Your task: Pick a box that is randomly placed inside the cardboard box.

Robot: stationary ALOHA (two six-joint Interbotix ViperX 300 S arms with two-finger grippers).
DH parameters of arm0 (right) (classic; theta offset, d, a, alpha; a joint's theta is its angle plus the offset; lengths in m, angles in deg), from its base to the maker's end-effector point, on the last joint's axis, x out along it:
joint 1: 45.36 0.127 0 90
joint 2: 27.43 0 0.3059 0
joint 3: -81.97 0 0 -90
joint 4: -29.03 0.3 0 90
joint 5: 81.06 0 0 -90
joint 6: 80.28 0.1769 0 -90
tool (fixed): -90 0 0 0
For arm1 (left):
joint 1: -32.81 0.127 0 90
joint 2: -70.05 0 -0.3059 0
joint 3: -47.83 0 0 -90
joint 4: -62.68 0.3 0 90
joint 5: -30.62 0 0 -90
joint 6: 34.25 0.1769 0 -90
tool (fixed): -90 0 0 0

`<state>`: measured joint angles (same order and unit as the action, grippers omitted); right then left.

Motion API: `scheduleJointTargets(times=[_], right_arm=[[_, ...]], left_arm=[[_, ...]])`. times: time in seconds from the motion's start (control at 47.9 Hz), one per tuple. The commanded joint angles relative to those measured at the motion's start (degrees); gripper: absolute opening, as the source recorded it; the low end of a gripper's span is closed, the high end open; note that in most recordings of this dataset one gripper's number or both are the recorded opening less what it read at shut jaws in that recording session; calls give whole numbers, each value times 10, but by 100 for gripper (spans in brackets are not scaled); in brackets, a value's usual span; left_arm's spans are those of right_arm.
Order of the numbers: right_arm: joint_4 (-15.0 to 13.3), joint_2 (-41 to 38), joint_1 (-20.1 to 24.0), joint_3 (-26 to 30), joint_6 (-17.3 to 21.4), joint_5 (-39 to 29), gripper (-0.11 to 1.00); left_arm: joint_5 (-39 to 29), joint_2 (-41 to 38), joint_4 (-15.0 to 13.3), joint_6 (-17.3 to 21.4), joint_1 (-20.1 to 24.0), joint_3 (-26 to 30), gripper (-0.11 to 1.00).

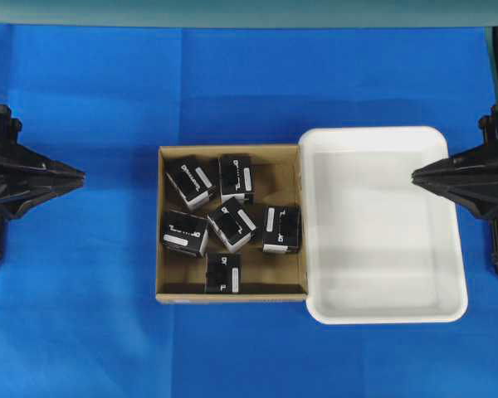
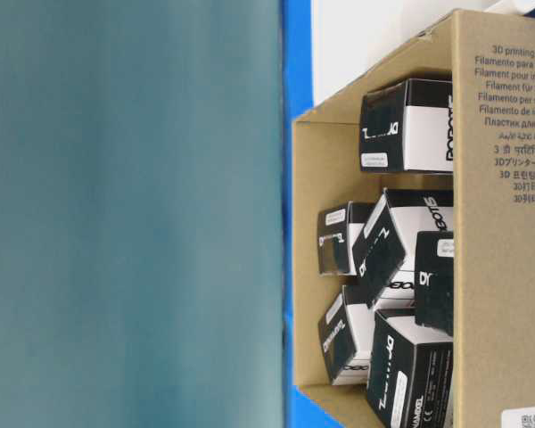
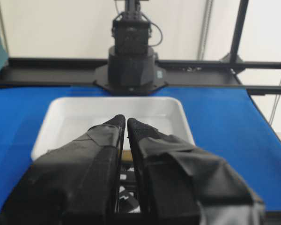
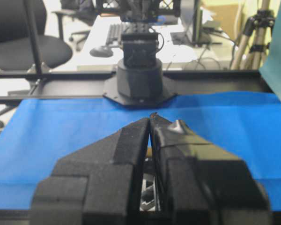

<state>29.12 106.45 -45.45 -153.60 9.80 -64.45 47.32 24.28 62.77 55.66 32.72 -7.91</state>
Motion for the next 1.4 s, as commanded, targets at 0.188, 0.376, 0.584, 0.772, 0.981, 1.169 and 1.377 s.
scheduleJointTargets(times=[0.188,0.376,0.584,0.772,0.981,1.169,1.377], right_arm=[[55,-29,0,40,42,-79,3],[55,-60,-2,107,80,-215,3],[56,-107,-4,180,83,-362,3],[55,-170,-10,250,88,-461,3],[58,-242,-18,329,108,-519,3],[58,-320,-28,401,155,-607,3],[56,-422,-31,506,160,-736,3]], left_arm=[[-118,-12,6,-19,4,50,-2],[-186,-6,7,-19,8,73,-5],[-215,-11,7,-19,8,76,-5],[-251,-8,7,-18,8,82,-5],[-265,11,7,-18,9,86,-5],[-288,26,8,-18,9,89,-5],[-317,39,7,-19,9,91,-5]])
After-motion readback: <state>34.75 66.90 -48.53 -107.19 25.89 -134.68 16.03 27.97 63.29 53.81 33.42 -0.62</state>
